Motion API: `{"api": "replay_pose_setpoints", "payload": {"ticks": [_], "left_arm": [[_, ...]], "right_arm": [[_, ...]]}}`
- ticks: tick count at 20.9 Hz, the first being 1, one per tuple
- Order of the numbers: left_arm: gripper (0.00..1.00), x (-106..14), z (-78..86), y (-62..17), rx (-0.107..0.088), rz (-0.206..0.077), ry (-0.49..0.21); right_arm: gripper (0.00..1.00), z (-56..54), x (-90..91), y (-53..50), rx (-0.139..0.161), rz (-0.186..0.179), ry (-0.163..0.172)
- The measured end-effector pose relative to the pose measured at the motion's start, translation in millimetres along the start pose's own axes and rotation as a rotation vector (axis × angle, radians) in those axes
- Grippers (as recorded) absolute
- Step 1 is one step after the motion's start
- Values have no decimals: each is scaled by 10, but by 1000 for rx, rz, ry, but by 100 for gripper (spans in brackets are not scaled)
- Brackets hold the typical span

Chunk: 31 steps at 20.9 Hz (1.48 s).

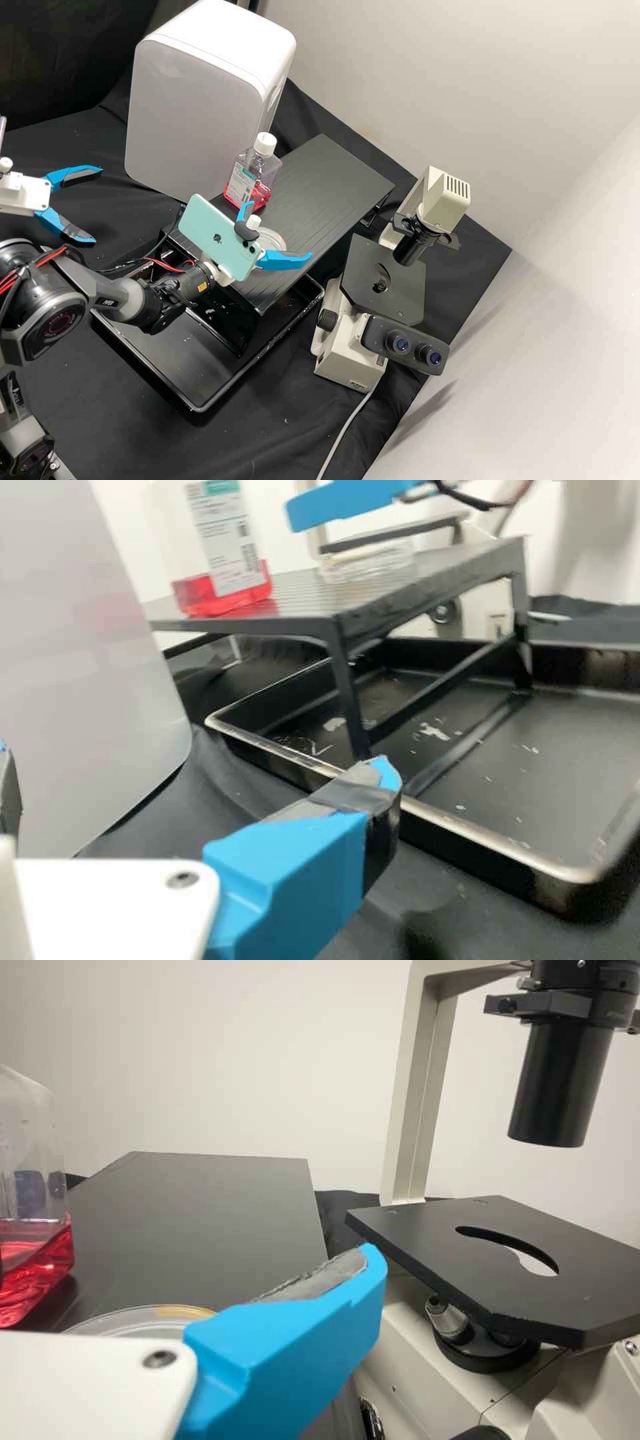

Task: Remove the lid from the petri dish

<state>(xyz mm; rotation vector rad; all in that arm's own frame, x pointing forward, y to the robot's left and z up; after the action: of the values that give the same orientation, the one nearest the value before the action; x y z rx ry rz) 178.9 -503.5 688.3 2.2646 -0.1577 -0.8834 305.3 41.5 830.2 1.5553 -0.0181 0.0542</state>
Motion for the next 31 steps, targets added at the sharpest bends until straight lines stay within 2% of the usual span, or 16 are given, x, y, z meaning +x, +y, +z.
{"api": "replay_pose_setpoints", "payload": {"ticks": [2, 7, 12, 18, 21, 24, 26, 31], "left_arm": [[100, -7, 18, 11, 26, 5, -8], [100, -20, 40, 9, 41, 5, -16], [100, -20, 38, 9, 40, 5, -13], [100, -17, 38, 1, 40, 1, -13], [100, -16, 38, -3, 40, -1, -13], [100, -16, 37, -3, 40, -1, -12], [100, -16, 37, -3, 48, -1, -12], [100, -12, 44, -17, 48, -8, -16]], "right_arm": [[100, 0, 0, 0, 0, 0, 0], [100, 0, 0, 0, 0, 0, 0], [100, 44, -89, -42, -1, 9, 7], [100, 75, -282, -244, -2, -55, 8], [100, 56, -316, -315, -6, -77, 20], [100, 83, -305, -365, -11, -92, 12], [100, 97, -301, -380, -12, -98, 7], [100, 150, -295, -340, -12, -83, -12]]}}
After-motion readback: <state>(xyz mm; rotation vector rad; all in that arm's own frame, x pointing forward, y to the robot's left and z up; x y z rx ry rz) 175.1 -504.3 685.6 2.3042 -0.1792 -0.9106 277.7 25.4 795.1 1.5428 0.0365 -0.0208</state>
